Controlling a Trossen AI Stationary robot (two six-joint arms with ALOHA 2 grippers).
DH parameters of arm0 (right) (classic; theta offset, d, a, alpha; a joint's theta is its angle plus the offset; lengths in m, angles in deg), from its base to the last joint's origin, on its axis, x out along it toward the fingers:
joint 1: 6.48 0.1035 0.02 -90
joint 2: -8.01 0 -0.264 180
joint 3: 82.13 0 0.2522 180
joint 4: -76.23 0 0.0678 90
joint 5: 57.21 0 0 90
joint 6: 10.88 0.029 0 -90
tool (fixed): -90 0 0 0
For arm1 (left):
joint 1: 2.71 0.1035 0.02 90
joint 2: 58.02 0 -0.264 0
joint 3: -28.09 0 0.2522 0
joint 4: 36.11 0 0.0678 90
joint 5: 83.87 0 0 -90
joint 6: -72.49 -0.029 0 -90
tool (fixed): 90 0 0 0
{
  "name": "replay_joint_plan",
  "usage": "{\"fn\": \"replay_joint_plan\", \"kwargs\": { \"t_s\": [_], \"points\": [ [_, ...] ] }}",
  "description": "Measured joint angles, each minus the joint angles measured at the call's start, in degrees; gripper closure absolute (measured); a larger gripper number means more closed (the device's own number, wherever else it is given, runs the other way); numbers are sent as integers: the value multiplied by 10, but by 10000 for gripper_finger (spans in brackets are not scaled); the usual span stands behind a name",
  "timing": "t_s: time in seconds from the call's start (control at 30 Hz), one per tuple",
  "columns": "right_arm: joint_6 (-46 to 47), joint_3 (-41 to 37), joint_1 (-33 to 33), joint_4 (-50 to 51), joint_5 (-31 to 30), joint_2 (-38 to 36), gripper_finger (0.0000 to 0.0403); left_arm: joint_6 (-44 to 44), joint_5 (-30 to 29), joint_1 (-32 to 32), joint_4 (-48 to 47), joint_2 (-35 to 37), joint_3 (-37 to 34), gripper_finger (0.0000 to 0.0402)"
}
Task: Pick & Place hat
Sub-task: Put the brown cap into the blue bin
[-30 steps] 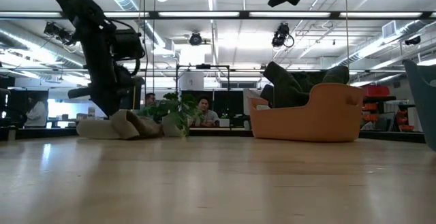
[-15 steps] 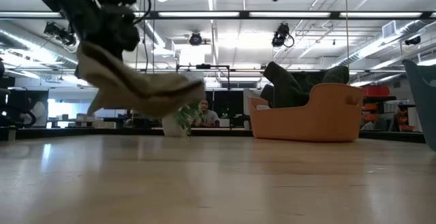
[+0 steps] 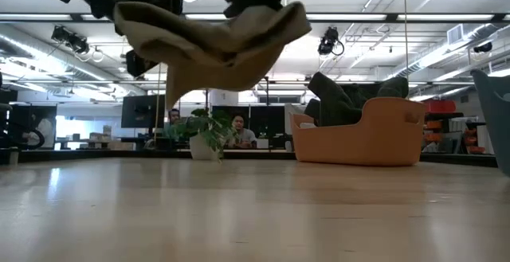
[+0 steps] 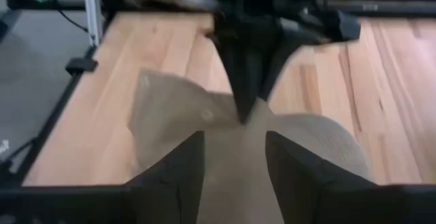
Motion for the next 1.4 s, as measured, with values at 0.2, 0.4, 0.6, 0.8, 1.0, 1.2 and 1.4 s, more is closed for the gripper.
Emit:
{"fn": "replay_joint_plan", "kwargs": {
  "t_s": [0.2, 0.4, 0.6, 0.8, 1.0, 1.2, 1.4],
  "points": [
    [-2, 1, 0, 22, 0, 11, 243, -60, -25, -28, 61, -23, 0, 399],
    [9, 1, 2, 77, 4, 12, 243, -122, -61, -38, 58, -31, 28, 399],
    [9, 1, 4, 78, -4, 11, 270, -149, -62, -37, 53, -31, 45, 397],
    [9, 1, 4, 80, -4, 11, 360, -146, -62, -38, 46, -31, 46, 393],
    [15, 1, 5, 89, -15, 12, 388, -93, -67, -37, 45, -31, 47, 382],
    [17, 1, 12, 134, -15, 12, 398, -71, -68, -37, 42, -30, 49, 329],
    [44, 1, 24, 206, -16, 12, 400, -71, -83, -37, 41, -30, 49, 266]
  ]
}}
